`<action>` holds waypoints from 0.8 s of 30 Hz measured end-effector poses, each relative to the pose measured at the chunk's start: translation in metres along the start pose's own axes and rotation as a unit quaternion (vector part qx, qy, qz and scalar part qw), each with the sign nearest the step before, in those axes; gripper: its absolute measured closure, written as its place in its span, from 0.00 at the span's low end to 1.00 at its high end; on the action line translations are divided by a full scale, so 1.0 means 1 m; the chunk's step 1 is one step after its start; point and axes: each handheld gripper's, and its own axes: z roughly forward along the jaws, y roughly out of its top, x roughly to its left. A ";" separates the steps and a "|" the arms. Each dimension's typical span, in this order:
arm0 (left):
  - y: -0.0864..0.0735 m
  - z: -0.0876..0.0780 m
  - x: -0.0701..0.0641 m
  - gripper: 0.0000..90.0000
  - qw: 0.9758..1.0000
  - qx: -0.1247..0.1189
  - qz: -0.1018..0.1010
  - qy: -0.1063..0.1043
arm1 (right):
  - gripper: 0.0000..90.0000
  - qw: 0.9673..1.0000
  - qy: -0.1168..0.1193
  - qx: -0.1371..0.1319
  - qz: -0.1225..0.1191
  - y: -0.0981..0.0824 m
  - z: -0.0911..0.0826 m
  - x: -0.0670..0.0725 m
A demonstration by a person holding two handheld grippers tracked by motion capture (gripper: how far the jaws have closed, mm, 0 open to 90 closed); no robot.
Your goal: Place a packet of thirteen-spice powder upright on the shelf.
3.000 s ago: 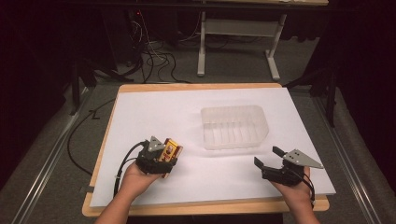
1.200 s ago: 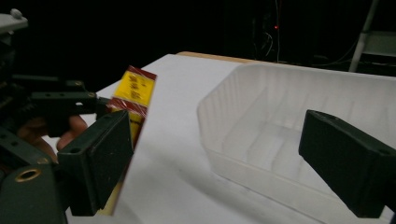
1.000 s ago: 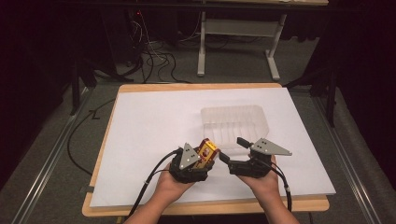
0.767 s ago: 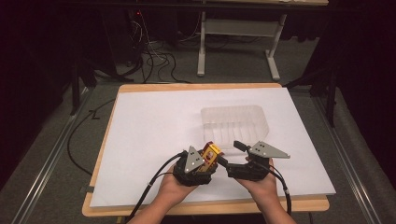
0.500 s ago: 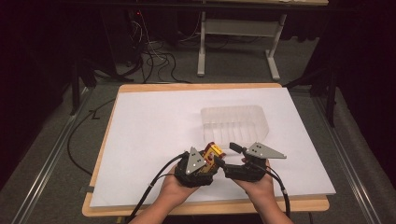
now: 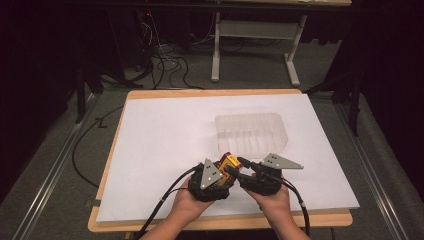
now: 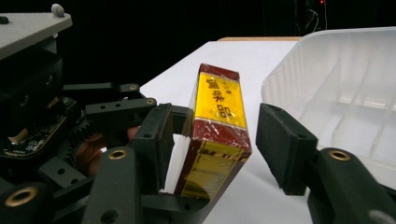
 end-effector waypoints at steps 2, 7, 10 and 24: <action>0.000 0.000 0.000 0.36 1.000 -0.001 0.002 0.004 | 0.59 1.000 0.004 0.002 0.001 -0.001 0.001 0.000; 0.000 0.000 0.000 0.36 1.000 -0.001 0.002 0.005 | 0.65 1.000 0.006 0.002 0.006 -0.001 0.001 0.001; -0.001 0.000 0.000 0.36 1.000 -0.001 0.004 0.006 | 0.70 1.000 0.006 0.003 0.008 -0.001 0.001 0.001; -0.001 0.004 0.003 0.22 1.000 0.015 -0.004 -0.013 | 0.76 1.000 -0.004 -0.006 -0.001 0.001 -0.002 0.006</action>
